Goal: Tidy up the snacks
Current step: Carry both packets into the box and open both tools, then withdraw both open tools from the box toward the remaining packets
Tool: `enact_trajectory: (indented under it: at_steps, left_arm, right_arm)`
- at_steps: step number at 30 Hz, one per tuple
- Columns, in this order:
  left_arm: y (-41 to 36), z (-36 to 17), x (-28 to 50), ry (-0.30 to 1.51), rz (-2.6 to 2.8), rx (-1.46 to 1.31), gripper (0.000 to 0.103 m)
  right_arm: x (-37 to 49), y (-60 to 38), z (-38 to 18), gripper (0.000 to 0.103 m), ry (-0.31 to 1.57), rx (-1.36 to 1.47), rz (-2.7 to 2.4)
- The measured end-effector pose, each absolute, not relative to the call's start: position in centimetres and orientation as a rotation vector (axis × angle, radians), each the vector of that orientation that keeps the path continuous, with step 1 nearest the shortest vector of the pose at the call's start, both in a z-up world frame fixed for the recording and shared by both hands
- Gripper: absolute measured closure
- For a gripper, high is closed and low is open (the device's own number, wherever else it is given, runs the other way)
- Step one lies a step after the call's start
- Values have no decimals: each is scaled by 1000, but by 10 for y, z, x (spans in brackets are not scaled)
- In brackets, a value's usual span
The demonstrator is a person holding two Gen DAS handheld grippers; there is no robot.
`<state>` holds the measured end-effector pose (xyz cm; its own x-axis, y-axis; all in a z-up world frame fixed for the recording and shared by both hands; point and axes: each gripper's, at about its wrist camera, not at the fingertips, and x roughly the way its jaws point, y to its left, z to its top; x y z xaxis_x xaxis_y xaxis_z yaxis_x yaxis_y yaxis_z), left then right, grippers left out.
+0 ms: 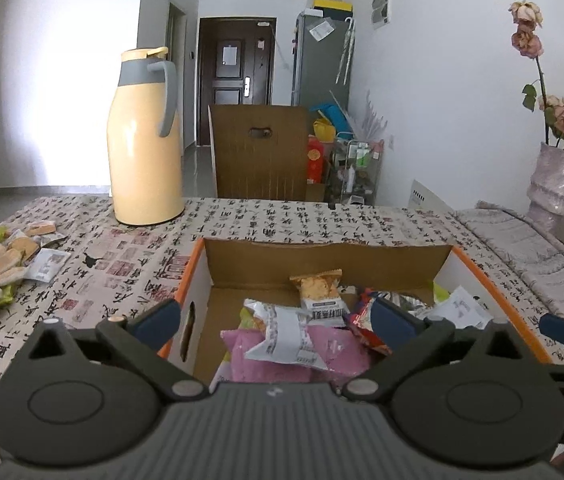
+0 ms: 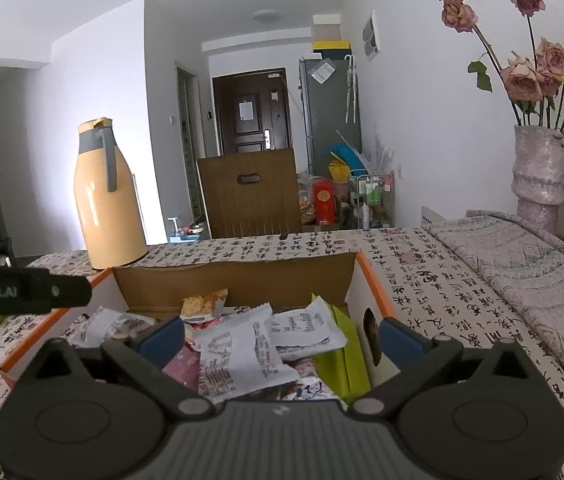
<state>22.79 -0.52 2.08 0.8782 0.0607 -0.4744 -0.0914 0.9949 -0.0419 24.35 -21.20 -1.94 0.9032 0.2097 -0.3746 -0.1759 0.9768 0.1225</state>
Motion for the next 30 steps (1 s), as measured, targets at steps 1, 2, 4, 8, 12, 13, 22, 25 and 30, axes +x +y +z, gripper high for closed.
enact_trajectory:
  at_steps: [1,2,4,8,12,13,22,25,30]
  left_arm:
    - [-5,20,228,495,83,-63,0]
    - [-5,20,228,496,87,-62,0]
    - [-5,20,229,498,87,-62,0]
    - [-6,21,228,498,95,-59,0]
    - [-9,26,227,501,106,-59,0]
    - [-9,27,226,501,108,-58,0]
    - [-11,43,210,484,109,-38,0]
    - [-10,46,202,480,108,-31,0]
    - [-9,48,187,481,105,-15,0]
  right_arm:
    - [243,-212,-19,0,395,86,199]
    - [243,-212,-19,0,394,86,199]
    - [243,-212,-20,0,395,85,199]
    - [243,-211,-19,0,392,85,199]
    - [245,-212,-18,0,398,86,194]
    - [244,-213,-16,0,398,87,193]
    - [231,-215,0,0,382,72,191]
    - [224,-216,3,0,383,63,189]
    - [207,-220,7,0,382,50,187]
